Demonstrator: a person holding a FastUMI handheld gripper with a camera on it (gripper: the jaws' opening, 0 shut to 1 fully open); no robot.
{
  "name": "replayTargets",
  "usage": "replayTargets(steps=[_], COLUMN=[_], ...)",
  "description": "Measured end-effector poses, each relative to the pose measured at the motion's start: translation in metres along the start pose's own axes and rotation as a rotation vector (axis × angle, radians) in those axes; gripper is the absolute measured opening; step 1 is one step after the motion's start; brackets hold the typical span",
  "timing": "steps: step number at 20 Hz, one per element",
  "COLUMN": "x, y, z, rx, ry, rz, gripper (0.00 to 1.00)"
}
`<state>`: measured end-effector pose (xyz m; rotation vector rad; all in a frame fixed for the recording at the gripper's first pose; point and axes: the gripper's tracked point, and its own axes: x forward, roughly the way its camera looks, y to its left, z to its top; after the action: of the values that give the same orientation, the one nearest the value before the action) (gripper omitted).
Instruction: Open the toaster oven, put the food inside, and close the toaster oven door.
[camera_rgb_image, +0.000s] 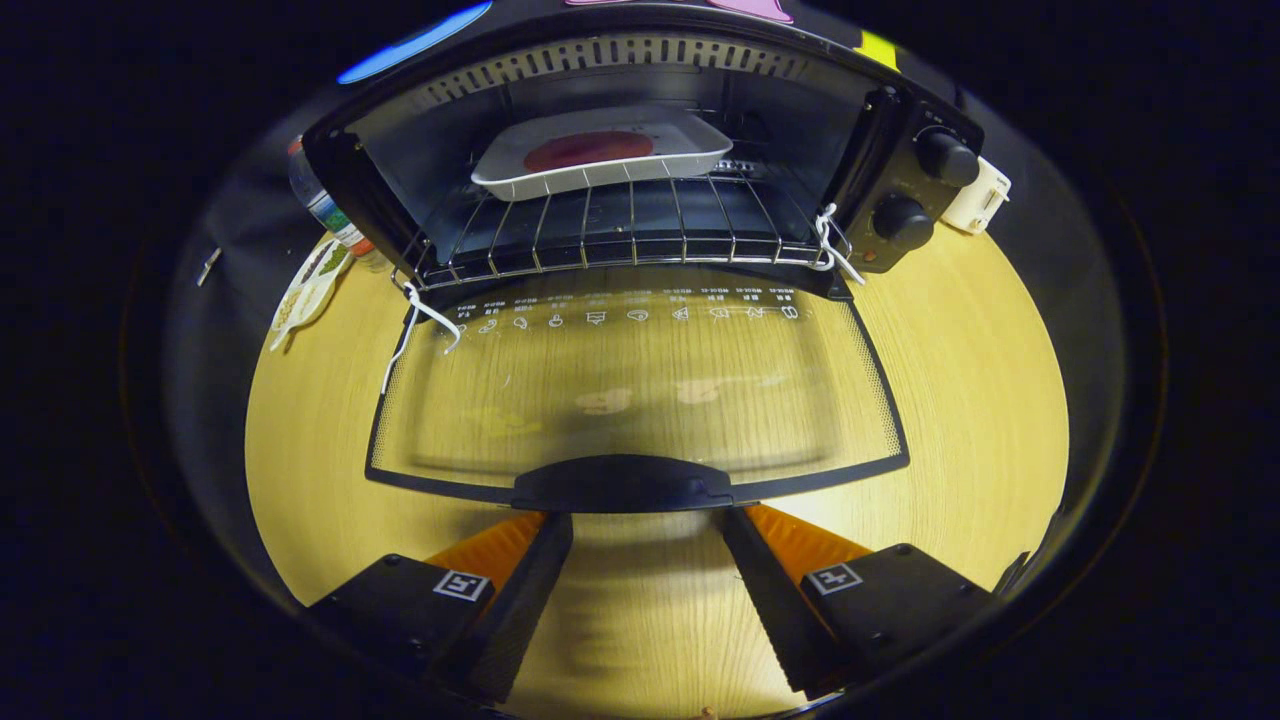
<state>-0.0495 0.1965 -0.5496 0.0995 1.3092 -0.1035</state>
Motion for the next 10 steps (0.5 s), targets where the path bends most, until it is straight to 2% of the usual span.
replayTargets(steps=[2,5,10], x=[-0.011,-0.032,-0.068], y=[0.001,0.002,0.013], z=[0.003,0.009,0.031], rx=[0.024,-0.023,0.063], ry=[-0.014,-0.08,-0.179], rz=[0.017,0.018,0.091], gripper=[0.98,0.98,0.99])
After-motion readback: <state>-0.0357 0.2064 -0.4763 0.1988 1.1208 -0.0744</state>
